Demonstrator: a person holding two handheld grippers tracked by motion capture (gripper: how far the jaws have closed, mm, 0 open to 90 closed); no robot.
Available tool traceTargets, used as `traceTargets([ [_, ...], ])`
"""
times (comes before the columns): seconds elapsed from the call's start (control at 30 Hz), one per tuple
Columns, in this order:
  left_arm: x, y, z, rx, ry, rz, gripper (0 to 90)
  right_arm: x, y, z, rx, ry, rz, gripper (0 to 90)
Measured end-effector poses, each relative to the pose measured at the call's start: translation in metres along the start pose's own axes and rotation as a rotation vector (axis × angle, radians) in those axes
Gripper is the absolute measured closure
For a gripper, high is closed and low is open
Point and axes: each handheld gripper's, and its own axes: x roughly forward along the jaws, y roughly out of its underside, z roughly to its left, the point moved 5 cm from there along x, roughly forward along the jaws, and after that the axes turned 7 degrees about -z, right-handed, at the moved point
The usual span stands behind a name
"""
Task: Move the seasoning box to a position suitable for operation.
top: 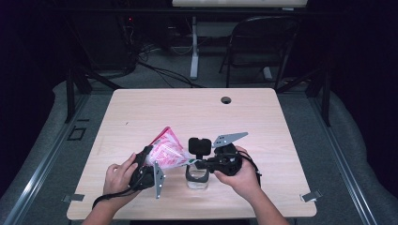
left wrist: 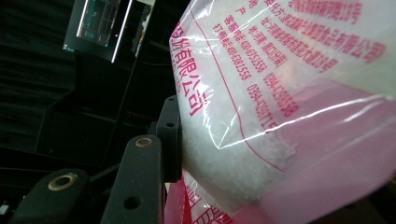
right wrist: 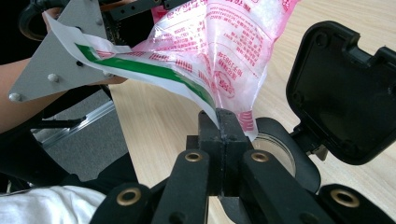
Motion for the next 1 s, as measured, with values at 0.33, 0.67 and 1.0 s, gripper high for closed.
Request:
traceTargets([
  [0.33, -0.0019, -0.0026, 0.0005, 0.033, -0.019, -0.004, 63.5, -0.0018, 0.0000, -0.0021, 0.010, 0.008, 0.000, 90.0],
  [0.67, -0.0049, -0.0047, 0.0032, 0.048, -0.034, -0.010, 63.6, -0.0032, -0.0008, -0.0001, 0.009, 0.001, -0.004, 90.0],
  [1.0, -0.0055, -0.0080, 0.0029, 0.066, -0.033, -0.011, 63.7, -0.0041, 0.0007, -0.0020, 0.024, -0.006, 0.011, 90.0],
])
